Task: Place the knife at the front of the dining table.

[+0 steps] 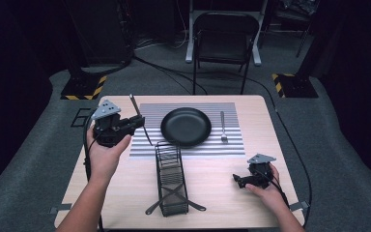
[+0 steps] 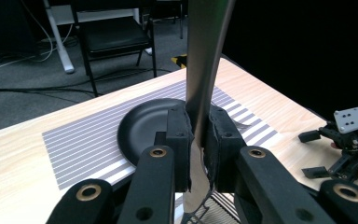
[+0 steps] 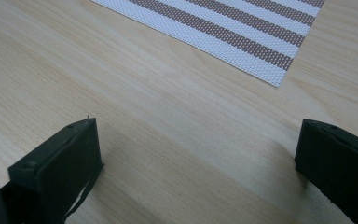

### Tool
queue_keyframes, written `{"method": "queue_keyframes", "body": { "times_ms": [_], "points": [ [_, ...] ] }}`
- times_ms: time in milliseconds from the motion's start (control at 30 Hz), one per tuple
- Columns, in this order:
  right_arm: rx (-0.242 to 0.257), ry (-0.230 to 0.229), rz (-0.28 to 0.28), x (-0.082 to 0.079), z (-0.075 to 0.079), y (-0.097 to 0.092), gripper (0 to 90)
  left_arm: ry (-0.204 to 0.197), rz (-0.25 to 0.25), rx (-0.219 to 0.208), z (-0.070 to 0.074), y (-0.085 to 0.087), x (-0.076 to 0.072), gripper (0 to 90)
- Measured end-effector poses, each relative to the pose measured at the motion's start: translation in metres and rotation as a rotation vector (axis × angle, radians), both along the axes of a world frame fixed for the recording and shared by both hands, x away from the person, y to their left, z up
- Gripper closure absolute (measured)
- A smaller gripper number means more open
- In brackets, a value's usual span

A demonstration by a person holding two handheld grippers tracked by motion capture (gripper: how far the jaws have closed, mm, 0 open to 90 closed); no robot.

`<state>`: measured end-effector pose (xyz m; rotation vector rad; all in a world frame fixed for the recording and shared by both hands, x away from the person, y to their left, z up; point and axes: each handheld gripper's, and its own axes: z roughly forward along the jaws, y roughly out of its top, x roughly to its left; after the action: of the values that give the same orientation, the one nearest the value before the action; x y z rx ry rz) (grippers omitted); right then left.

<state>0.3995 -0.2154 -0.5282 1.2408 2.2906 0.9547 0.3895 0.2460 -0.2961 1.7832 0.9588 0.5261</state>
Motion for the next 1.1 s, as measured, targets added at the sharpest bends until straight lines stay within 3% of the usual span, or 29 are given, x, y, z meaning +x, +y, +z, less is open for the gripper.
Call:
{"method": "queue_keyframes", "body": {
  "times_ms": [300,567,867,1100],
  "points": [
    [0.0,0.0,0.0,0.0,0.0,0.0,0.0,-0.017,-0.006,-0.006,-0.01,0.012,0.013,80.8],
    [-0.001,0.002,0.001,0.0,0.0,0.0,0.0,0.013,0.034,-0.008,-0.039,0.018,0.029,80.8],
    [0.0,0.0,0.0,0.0,0.0,0.0,0.0,0.037,0.043,-0.003,-0.076,0.027,0.049,80.8],
    [0.0,0.0,0.0,0.0,0.0,0.0,0.0,0.056,0.06,-0.02,-0.092,0.032,0.055,80.8]
  ]
}}
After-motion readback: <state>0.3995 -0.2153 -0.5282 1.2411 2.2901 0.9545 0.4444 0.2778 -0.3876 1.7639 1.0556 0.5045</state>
